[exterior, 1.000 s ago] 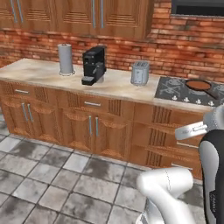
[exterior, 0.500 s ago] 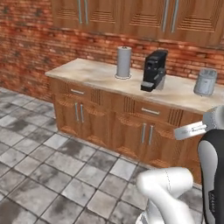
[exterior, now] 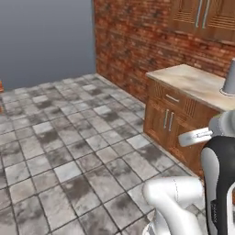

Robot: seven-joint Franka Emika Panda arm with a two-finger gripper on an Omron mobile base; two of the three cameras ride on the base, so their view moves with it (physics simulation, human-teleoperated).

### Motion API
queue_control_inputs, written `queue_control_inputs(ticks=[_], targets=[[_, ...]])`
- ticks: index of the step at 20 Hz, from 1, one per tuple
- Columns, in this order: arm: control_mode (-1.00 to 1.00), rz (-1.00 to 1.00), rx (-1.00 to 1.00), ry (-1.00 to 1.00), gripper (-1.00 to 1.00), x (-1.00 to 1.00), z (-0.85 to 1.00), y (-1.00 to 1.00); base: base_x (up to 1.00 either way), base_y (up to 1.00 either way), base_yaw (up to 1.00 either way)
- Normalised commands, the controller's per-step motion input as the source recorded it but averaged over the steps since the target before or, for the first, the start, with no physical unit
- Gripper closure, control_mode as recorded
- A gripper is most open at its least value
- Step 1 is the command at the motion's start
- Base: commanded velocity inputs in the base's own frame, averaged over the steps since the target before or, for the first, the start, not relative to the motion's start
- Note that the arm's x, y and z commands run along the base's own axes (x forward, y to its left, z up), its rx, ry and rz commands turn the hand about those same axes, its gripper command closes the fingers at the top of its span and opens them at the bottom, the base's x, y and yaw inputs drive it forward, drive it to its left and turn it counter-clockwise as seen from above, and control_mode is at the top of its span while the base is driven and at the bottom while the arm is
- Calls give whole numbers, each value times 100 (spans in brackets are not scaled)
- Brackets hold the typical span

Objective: Retrieve the steak from the fridge and place it on the saucepan with marinade on the stove.

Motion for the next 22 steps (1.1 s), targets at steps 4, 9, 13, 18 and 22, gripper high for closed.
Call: queue_control_inputs(ticks=[4, 9, 13, 18, 22], targets=[[100, 0, 0, 0, -100, 0, 0, 0, 6, 0, 100], [100, 0, 0, 0, -100, 0, 0, 0, 71, 32, 70], [100, 0, 0, 0, -100, 0, 0, 0, 100, 46, 7], [100, 0, 0, 0, -100, 0, 0, 0, 100, 38, -4], [100, 0, 0, 0, -100, 0, 0, 0, 100, 26, -2]])
